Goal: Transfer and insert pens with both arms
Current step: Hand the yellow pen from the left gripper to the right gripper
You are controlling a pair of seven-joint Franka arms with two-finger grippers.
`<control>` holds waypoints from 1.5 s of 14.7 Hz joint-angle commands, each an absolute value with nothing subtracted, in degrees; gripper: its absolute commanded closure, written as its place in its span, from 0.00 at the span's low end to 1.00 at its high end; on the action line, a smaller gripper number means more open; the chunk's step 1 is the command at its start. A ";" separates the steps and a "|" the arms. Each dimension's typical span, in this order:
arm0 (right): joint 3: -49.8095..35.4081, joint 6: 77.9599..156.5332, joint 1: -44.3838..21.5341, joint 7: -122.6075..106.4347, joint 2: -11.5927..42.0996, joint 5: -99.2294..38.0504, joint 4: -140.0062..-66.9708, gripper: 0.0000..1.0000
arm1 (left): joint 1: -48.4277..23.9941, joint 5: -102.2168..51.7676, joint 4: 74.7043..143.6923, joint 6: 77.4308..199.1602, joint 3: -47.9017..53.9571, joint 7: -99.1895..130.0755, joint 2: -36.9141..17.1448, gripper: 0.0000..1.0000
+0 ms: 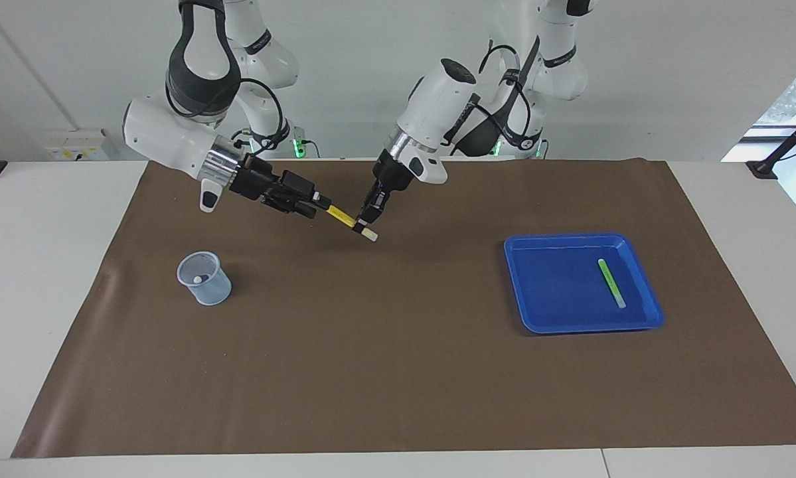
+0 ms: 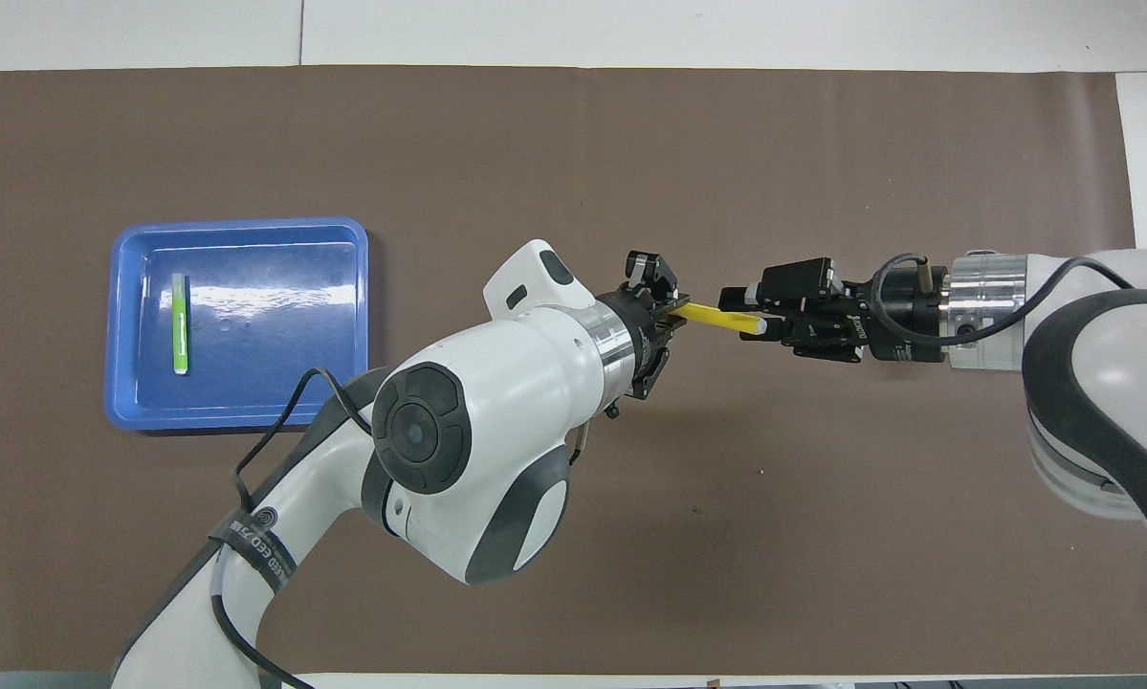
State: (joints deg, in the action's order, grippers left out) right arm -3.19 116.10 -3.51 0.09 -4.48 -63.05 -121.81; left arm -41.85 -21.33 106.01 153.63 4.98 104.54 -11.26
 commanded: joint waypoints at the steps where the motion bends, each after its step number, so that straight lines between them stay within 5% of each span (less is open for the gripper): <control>1: -3.25 117.33 -3.52 -1.23 -5.80 -64.78 -123.49 0.42 | -43.07 -22.50 104.59 154.78 4.13 105.03 -12.39 1.00; 5: -3.25 117.33 -3.52 -1.23 -5.80 -64.78 -123.49 0.44 | -43.07 -22.41 104.76 154.78 4.13 105.03 -12.39 1.00; 10: -3.25 117.42 -3.60 -1.32 -5.80 -64.78 -123.49 0.81 | -42.98 -22.41 105.03 154.78 4.13 104.94 -12.39 1.00; 11: -3.25 117.42 -3.52 -1.32 -5.80 -64.78 -123.49 0.95 | -42.98 -22.41 105.12 154.78 4.13 104.85 -12.39 1.00; 15: -3.25 117.33 -3.43 -1.32 -5.71 -64.78 -123.22 1.00 | -42.98 -22.15 105.21 154.51 4.04 104.07 -12.39 1.00; 16: -3.16 117.25 -3.34 -1.41 -5.45 -64.78 -122.87 1.00 | -42.63 -21.80 105.21 154.51 3.96 103.80 -12.39 0.79; 17: -3.16 117.25 -3.34 -1.41 -5.36 -64.78 -122.78 1.00 | -42.28 -21.62 105.21 154.25 3.96 103.80 -12.39 0.21; 18: -3.16 117.25 -3.43 -1.41 -5.27 -64.51 -122.52 1.00 | -42.19 -21.62 105.29 153.99 3.87 103.10 -12.39 0.00; 22: -2.90 111.22 -2.03 -1.14 -2.21 -55.16 -115.44 1.00 | -38.51 -21.62 107.31 150.06 3.69 89.79 -11.69 0.00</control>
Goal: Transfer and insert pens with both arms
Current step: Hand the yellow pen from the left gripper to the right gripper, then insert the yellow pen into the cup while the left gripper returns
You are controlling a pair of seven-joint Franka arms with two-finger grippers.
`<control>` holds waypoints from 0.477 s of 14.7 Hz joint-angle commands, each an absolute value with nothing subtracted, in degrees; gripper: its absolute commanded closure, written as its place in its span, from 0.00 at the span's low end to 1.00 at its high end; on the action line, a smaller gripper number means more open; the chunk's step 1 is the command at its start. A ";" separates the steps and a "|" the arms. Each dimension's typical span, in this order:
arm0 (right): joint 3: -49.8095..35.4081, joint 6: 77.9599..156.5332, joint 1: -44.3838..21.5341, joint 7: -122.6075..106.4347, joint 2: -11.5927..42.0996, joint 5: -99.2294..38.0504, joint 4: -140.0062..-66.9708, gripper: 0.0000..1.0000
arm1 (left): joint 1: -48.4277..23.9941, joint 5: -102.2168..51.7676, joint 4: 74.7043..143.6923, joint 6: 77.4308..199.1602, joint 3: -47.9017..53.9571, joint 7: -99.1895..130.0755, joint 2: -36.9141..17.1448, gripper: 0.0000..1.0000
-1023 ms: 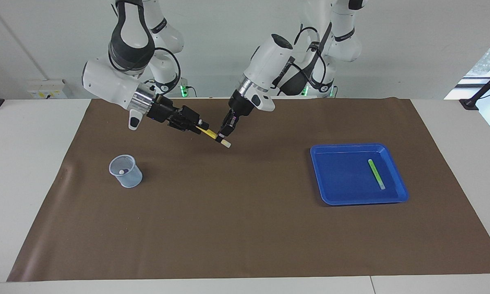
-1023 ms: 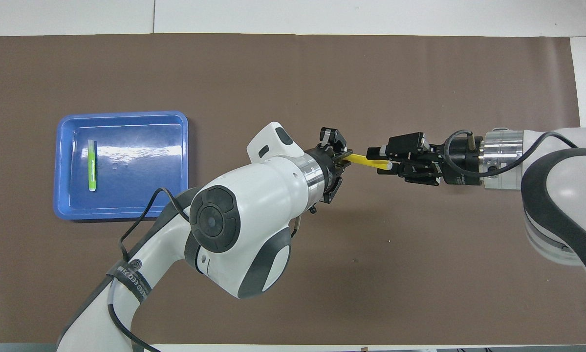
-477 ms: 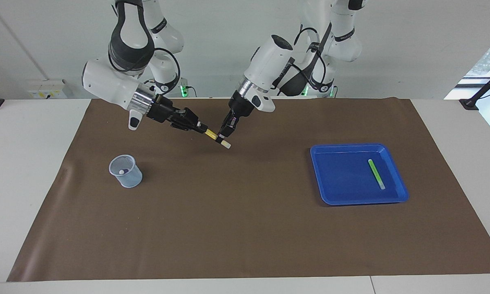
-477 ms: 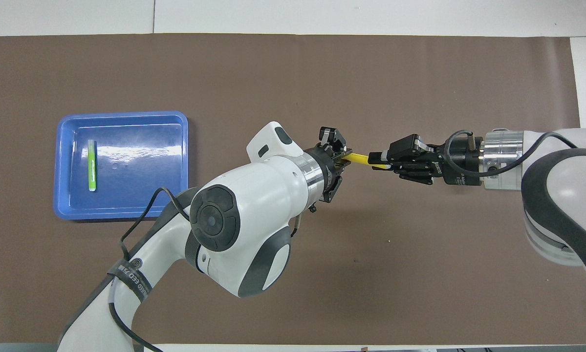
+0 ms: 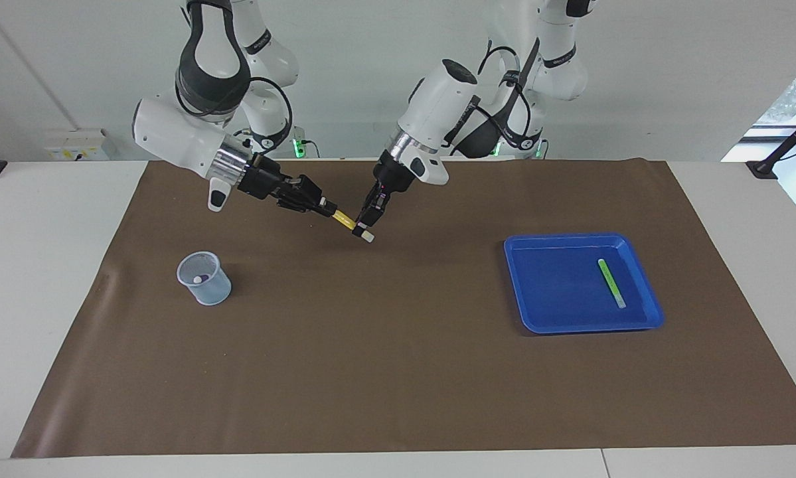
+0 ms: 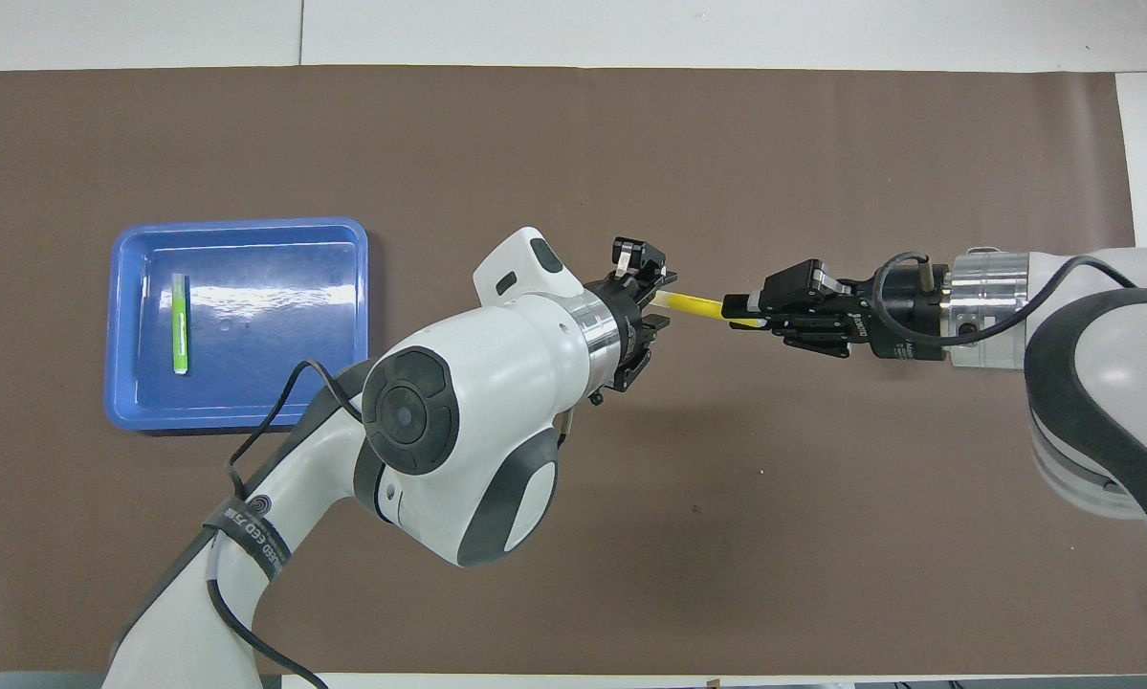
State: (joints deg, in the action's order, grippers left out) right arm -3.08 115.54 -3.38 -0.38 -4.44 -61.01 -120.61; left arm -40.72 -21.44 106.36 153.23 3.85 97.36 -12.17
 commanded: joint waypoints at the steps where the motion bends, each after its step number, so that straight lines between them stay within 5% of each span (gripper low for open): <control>1: -2.90 107.79 -0.63 -1.14 -0.63 -49.37 -111.22 1.00 | -36.93 -21.62 107.31 146.55 3.60 83.21 -11.52 0.00; 7: -2.90 90.90 1.93 -13.22 8.69 -15.79 -87.30 1.00 | -24.11 -21.45 111.77 133.59 3.52 45.94 -8.62 0.00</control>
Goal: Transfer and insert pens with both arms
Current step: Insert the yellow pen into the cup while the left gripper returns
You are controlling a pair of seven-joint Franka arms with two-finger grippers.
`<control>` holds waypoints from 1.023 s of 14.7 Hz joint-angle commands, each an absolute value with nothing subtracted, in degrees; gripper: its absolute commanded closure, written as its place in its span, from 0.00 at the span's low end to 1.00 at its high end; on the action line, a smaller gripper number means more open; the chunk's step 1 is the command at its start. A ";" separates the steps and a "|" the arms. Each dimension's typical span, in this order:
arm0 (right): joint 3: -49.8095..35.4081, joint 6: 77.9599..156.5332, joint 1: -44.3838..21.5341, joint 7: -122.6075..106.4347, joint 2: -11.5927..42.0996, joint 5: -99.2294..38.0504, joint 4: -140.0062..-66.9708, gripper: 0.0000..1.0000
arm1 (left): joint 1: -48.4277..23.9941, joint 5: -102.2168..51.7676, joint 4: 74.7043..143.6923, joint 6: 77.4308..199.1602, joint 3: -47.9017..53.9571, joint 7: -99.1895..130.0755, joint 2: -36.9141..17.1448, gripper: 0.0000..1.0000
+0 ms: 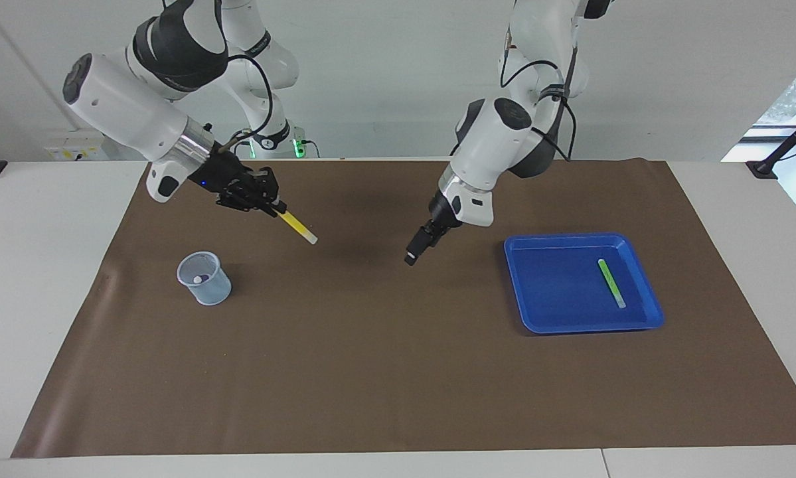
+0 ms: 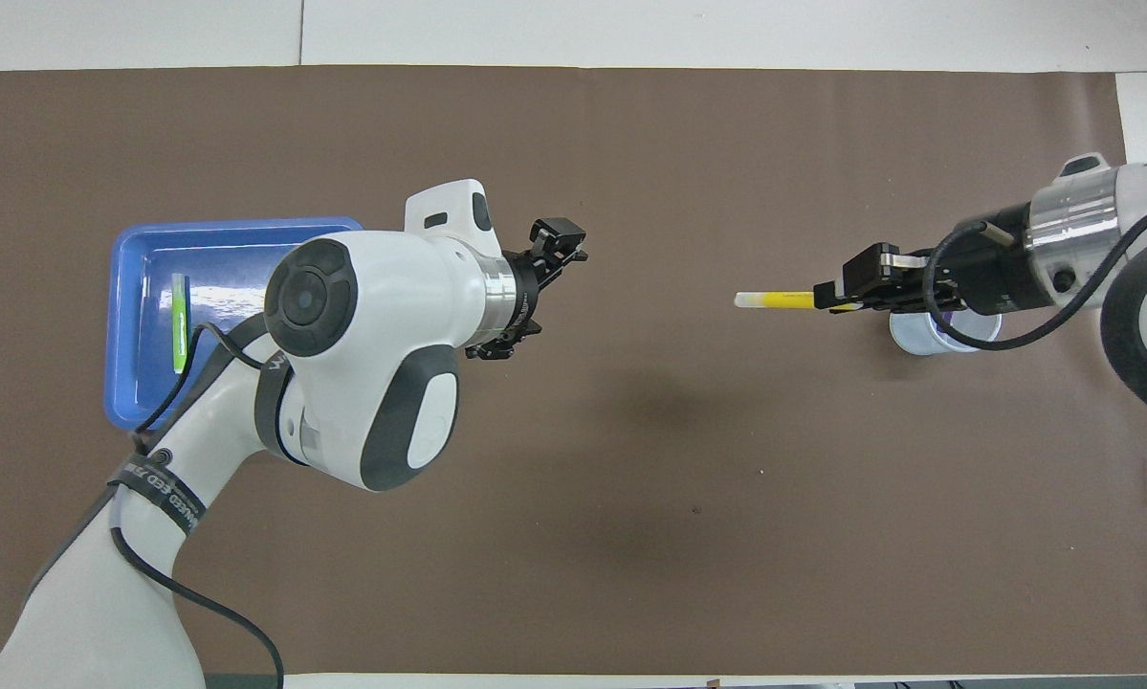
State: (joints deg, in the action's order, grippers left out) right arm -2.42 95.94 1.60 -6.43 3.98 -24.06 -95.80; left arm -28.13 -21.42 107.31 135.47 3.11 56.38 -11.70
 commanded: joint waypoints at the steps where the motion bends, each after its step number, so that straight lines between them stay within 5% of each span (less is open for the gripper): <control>1: -2.81 89.84 2.02 -17.36 8.70 -10.25 -86.93 1.00 | -21.47 -20.66 113.71 133.68 3.52 38.22 -7.92 0.00; 7: -2.72 98.14 3.34 -36.10 5.99 9.99 -95.68 1.00 | -7.49 -11.35 118.38 133.50 3.52 12.44 -7.21 0.00; 11: -2.72 112.74 5.19 -39.55 0.97 10.55 -110.54 1.00 | 1.20 -5.04 120.67 134.12 3.52 -2.70 -8.35 0.00; 15: -2.72 115.83 5.97 -39.90 0.97 10.55 -113.90 1.00 | 5.71 1.66 120.76 135.61 3.52 -7.73 -12.30 0.00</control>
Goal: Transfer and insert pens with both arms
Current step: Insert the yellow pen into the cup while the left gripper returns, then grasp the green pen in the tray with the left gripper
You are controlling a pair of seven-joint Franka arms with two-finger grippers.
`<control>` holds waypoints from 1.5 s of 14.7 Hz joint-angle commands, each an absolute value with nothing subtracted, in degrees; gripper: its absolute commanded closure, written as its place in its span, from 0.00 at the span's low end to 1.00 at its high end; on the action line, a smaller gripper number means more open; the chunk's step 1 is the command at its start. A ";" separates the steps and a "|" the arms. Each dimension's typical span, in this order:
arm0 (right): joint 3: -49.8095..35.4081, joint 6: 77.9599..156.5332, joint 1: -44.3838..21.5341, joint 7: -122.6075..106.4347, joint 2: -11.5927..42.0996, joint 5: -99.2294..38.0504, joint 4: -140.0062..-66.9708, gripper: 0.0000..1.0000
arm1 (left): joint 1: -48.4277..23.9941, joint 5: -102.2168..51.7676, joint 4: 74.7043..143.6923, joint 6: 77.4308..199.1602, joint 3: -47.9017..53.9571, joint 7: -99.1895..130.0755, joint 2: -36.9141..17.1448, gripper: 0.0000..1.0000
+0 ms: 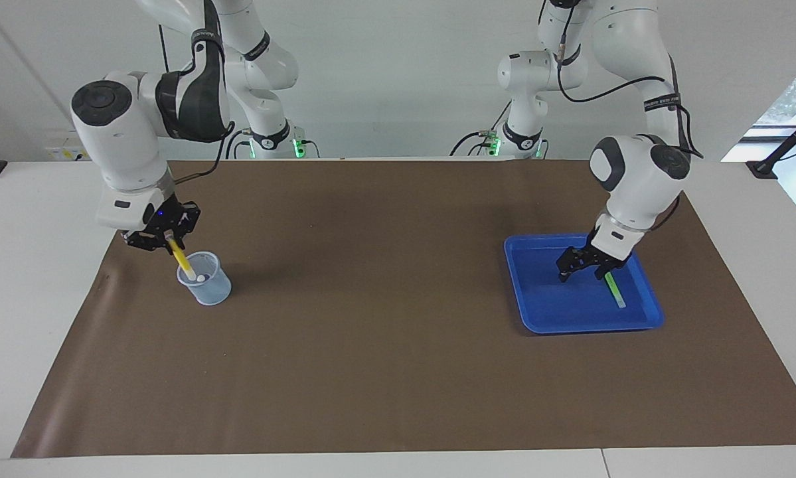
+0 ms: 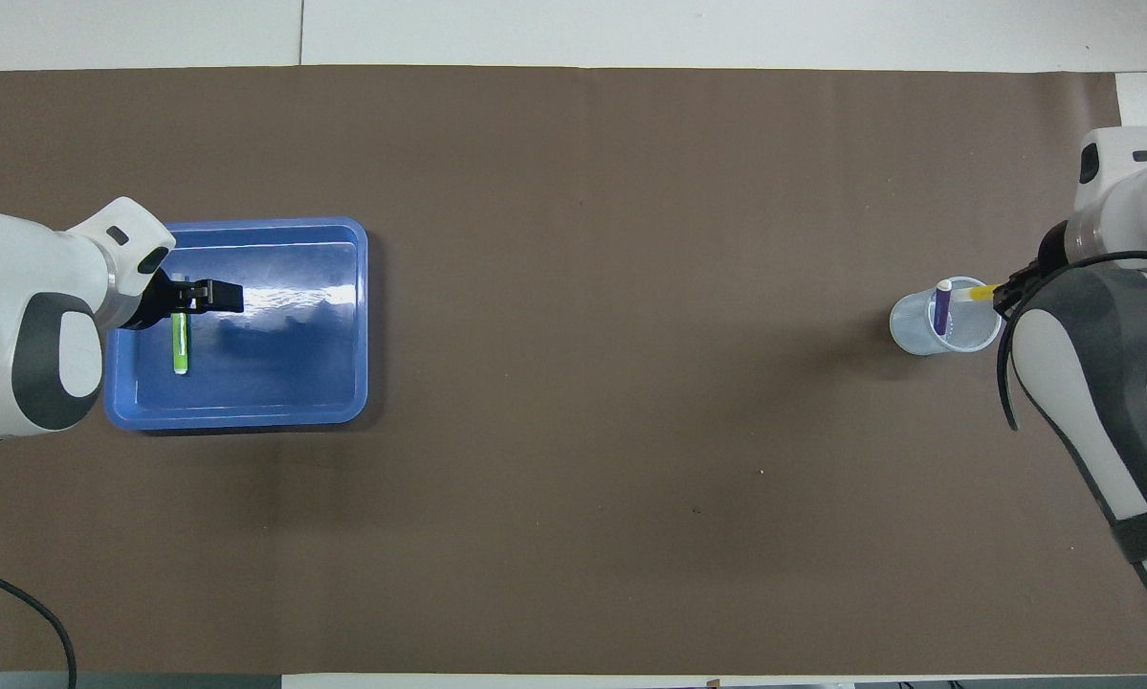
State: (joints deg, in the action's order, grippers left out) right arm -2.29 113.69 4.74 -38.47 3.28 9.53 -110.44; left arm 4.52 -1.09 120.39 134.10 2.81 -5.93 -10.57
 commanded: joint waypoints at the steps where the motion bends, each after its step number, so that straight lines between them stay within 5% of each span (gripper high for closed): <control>1: -2.72 116.54 6.15 -40.51 0.88 10.55 -114.52 1.00 | 6.41 1.76 120.67 135.62 3.52 -7.73 -13.26 0.00; 3: -2.72 119.51 7.81 -41.74 1.05 10.55 -116.70 1.00 | 7.03 1.76 120.76 135.62 3.52 -7.82 -13.97 0.00; 4: -2.72 121.27 8.26 -42.44 0.88 10.55 -117.85 1.00 | 7.47 1.76 120.76 135.70 3.60 -7.74 -14.06 0.17; 5: -2.72 121.46 8.17 -42.36 0.79 10.55 -118.30 1.00 | 7.47 1.76 120.76 135.62 3.60 -7.65 -14.06 0.55; 6: -2.72 121.46 8.17 -42.28 0.79 10.55 -118.30 0.72 | 7.56 1.76 120.76 135.44 3.60 -7.47 -14.06 1.00; 7: -2.72 121.38 8.17 -42.19 0.79 10.55 -118.21 0.31 | 7.65 1.76 120.76 135.35 3.60 -7.47 -14.06 1.00; 8: -2.81 121.20 8.17 -42.01 0.88 10.46 -117.95 0.00 | 7.65 1.76 120.67 135.35 3.60 -7.47 -14.06 1.00; 16: -2.72 101.98 8.00 -32.03 2.02 -18.67 -105.74 0.00 | 4.85 -1.12 112.96 118.15 4.57 5.15 -10.03 1.00; 22: -3.25 101.69 3.96 -6.00 1.49 -38.30 -106.00 0.00 | -7.62 -7.56 111.88 116.19 4.57 38.86 -6.68 1.00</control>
State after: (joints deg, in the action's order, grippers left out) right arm -3.07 101.28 5.21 -12.39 1.75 -34.30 -105.68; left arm -2.46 -6.95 111.81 116.42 5.19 27.35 -7.00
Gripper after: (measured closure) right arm 0.000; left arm 0.828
